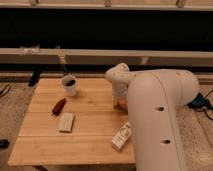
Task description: Push the ceramic bowl across the table
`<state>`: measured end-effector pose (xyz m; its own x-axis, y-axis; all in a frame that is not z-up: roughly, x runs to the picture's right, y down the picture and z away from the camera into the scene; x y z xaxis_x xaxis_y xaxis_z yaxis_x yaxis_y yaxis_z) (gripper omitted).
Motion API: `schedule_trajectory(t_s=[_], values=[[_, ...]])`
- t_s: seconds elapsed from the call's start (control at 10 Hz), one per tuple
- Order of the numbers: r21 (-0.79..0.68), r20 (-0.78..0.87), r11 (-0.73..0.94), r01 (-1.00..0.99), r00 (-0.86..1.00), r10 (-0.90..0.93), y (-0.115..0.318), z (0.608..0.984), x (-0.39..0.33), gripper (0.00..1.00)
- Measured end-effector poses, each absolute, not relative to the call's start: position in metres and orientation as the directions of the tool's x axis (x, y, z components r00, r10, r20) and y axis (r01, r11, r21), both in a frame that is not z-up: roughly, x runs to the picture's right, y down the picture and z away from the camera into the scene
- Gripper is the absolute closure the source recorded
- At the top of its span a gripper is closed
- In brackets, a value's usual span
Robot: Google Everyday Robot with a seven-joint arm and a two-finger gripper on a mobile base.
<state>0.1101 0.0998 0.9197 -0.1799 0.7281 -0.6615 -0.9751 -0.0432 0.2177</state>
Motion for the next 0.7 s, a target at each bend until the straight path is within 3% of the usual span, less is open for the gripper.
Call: schedule_trajectory(t_s=[0.7], values=[[0.195, -0.643, -0.099, -0.976, -0.204, 0.738, 0.081, 0.925, 0.116, 0.35]])
